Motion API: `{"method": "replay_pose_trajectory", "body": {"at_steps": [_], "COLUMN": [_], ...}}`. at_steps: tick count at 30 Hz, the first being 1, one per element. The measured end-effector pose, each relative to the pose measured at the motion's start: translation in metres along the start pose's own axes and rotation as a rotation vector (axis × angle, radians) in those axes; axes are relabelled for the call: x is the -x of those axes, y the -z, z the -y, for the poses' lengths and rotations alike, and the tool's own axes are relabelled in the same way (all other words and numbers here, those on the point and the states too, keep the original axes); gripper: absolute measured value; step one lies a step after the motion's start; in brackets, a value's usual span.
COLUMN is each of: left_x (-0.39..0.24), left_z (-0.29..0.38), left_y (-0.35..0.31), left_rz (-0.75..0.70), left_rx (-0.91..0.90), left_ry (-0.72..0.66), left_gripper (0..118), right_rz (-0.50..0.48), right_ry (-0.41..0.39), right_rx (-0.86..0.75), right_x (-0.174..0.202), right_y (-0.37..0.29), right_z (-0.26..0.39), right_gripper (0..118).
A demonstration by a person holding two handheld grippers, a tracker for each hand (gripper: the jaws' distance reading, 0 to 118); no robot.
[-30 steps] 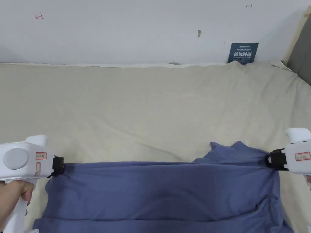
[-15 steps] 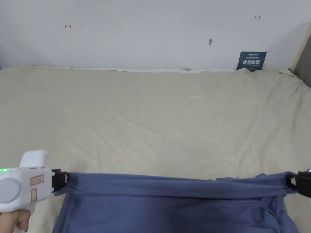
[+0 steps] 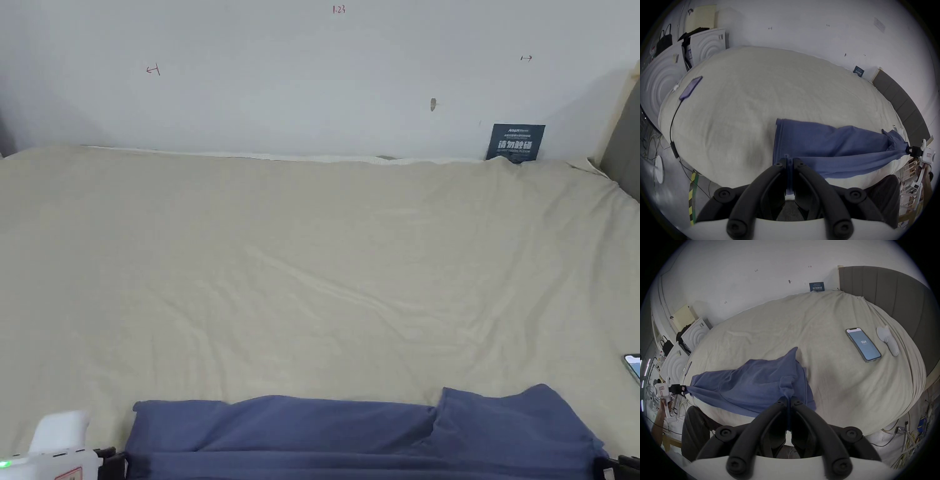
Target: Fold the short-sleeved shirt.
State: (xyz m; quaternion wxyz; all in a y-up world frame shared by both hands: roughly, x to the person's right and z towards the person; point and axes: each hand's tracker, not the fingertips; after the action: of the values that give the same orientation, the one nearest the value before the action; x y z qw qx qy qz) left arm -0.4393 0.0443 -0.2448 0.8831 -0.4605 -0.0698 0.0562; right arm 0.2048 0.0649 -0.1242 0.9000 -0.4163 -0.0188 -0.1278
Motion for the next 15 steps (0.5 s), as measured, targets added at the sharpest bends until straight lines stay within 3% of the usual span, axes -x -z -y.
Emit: {"method": "replay_pose_trajectory", "body": {"at_steps": [1,2,3,4,5,6,8,9,13,14,15], "left_x": [-0.001,0.0,0.001,0.002,0.004,0.009,0.019,0.019,0.036,0.04,0.044], "left_z": [0.002,0.002,0.002,0.003,0.004,0.006,0.003,0.005,-0.001,-0.002,-0.004], "left_y": [0.001,0.005,0.01,0.016,0.02,0.021,0.001,-0.002,-0.014,-0.018,-0.023], "left_rz": [0.001,-0.004,-0.029,-0.067,-0.104,-0.129,-0.136,-0.134,-0.037,0.022,0.059], "left_rx": [0.004,0.017,0.042,0.074,0.103,0.102,0.039,0.041,0.043,0.017,-0.013], "left_ry": [0.003,0.01,0.026,0.039,0.033,0.009,-0.011,-0.017,-0.098,-0.112,-0.127], "left_gripper": [10,24,74,111,118,112,115,116,115,111,89], "right_rz": [0.003,0.005,0.017,0.053,0.098,0.182,0.219,0.172,0.138,0.12,0.08], "right_ry": [-0.002,0.0,-0.001,-0.013,-0.026,-0.043,-0.097,-0.074,0.029,0.049,0.052], "right_rx": [0.009,0.015,0.021,0.037,0.054,0.08,0.12,0.073,0.099,0.055,0.016], "right_x": [-0.001,0.001,0.002,0.004,0.006,0.006,0.003,0.001,0.009,0.013,0.018], "right_y": [0.002,0.002,0.003,0.004,0.006,0.007,0.006,0.001,-0.017,-0.02,-0.026], "right_z": [0.0,0.0,0.0,0.001,0.001,0.001,0.003,0.004,0.003,-0.006,-0.007], "right_gripper": [6,6,13,42,90,118,111,112,111,106,82]}}
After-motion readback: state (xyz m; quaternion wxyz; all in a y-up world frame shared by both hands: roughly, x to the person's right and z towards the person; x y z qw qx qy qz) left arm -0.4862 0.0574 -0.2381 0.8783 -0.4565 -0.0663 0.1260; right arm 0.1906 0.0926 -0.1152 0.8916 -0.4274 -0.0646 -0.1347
